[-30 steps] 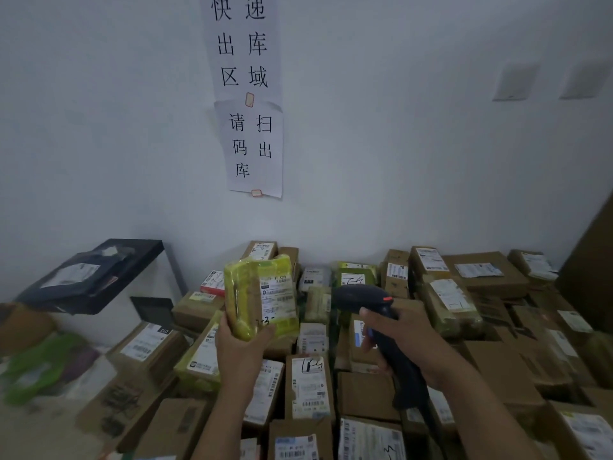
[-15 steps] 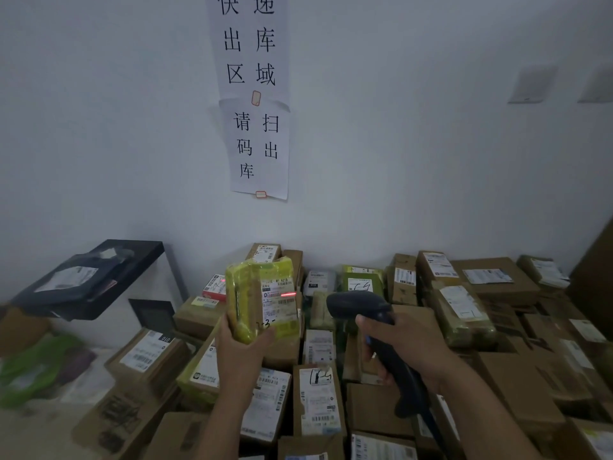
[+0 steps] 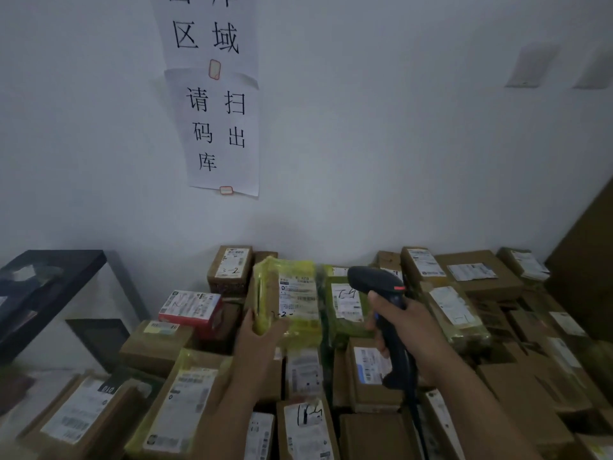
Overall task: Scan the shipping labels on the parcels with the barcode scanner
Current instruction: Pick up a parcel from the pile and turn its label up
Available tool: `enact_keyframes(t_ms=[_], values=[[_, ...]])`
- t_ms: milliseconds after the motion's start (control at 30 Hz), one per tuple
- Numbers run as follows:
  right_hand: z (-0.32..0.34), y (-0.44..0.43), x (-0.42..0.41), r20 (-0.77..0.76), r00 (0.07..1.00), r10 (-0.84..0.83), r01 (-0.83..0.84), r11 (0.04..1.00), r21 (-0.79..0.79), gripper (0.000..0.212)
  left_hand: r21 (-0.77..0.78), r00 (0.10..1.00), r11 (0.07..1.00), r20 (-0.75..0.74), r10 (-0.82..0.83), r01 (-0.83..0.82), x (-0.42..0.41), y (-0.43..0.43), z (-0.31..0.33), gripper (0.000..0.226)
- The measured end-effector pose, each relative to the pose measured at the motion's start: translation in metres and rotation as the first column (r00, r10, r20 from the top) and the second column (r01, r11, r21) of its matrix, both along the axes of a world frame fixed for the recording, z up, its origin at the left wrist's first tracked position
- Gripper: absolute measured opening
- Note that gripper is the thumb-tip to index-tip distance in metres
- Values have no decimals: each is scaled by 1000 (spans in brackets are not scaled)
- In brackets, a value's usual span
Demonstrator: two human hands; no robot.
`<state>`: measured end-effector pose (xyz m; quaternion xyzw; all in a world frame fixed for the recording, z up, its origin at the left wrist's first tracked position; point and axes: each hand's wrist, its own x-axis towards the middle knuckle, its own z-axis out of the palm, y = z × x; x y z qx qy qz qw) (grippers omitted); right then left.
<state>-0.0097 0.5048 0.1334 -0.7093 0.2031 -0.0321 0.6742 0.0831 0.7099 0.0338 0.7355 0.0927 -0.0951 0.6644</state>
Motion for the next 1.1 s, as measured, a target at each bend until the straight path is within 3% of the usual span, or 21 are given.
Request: enact_keyframes(t_ms=[167, 300, 367, 467, 600, 733, 833, 1000, 1100], values=[[-11, -32, 41, 1, 982, -190, 190, 982, -10, 33, -113, 982, 982, -98, -160, 149, 52, -59, -17, 74], [-24, -53, 70, 10, 974, -227, 227, 970, -91, 41, -138, 955, 957, -116, -272, 256, 81, -108, -28, 25], [-32, -59, 85, 18, 970, -243, 243, 966, -89, 40, -104, 942, 946, -106, -319, 308, 88, -128, -30, 9], [-42, -62, 108, 26, 969, -245, 246, 968, -56, 33, 49, 929, 928, -49, -366, 368, 98, -151, -39, 7], [-62, -60, 139, -45, 979, -196, 194, 979, -61, 33, 215, 908, 889, 24, -418, 403, 115, -165, -56, 20], [-86, -61, 166, -96, 982, -165, 148, 977, -156, 35, 273, 951, 925, 85, -296, 264, 144, -153, -76, 23], [-100, -65, 178, -105, 986, -130, 116, 984, -131, 32, 375, 971, 910, 83, -225, 179, 180, -143, -105, 22], [-112, -73, 188, -153, 982, -109, 113, 993, 19, 32, 674, 976, 719, -17, -217, 171, 238, -139, -153, 65], [-113, -80, 190, -166, 982, -92, 105, 992, 70, 34, 661, 979, 728, -59, -194, 184, 266, -142, -179, 98]])
